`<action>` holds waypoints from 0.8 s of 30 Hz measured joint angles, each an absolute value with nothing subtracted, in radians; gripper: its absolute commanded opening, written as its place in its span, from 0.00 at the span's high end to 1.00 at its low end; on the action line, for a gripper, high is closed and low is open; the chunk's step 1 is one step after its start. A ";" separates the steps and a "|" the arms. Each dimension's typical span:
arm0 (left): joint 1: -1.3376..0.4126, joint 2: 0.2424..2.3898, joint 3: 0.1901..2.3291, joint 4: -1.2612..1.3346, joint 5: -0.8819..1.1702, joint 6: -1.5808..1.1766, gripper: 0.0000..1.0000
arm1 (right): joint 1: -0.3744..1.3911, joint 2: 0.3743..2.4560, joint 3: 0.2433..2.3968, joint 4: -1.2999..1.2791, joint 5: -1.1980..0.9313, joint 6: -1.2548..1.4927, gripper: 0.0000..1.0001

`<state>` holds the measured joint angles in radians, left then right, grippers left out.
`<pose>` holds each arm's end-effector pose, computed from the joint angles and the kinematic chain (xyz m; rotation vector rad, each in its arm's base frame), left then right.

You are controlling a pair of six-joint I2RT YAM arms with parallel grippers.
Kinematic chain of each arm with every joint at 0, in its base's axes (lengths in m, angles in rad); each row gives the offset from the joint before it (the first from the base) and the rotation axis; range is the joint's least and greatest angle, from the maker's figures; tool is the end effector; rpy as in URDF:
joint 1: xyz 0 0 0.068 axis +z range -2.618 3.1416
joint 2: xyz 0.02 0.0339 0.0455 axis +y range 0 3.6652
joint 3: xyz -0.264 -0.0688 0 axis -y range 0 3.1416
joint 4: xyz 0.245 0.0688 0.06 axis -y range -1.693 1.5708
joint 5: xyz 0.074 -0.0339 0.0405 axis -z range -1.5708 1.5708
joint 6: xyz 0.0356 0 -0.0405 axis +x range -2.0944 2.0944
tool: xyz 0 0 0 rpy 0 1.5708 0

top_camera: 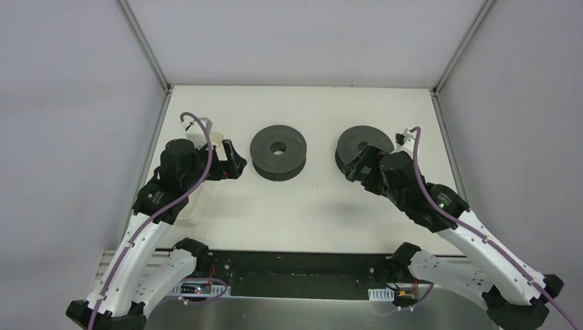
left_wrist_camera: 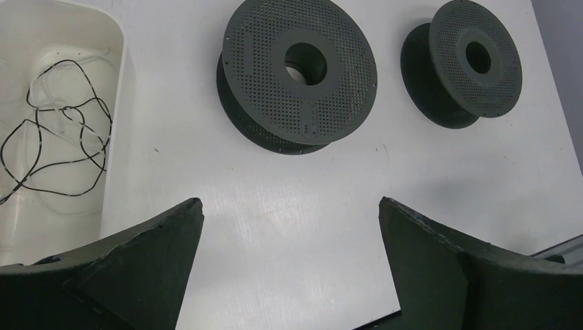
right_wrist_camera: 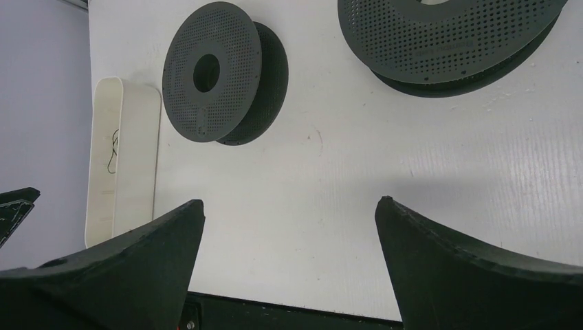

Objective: Wrap the cables

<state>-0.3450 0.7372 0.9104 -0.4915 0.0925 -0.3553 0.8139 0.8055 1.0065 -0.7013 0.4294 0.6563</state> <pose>0.1490 -0.0570 0.3580 0.0546 1.9266 -0.5618 0.1196 0.1051 0.3606 0.1023 2.0535 0.4811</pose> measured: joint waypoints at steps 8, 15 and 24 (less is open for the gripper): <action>-0.345 0.733 0.910 -0.492 0.034 -0.357 0.01 | 0.814 0.786 1.006 -0.709 0.429 0.665 0.01; -0.335 0.766 0.914 -0.538 -0.192 -0.436 0.12 | 0.814 0.738 0.968 -0.681 0.429 0.665 0.01; -0.016 0.962 1.037 -0.654 -0.289 -0.603 0.42 | 0.814 0.669 0.906 -0.620 0.352 0.630 0.01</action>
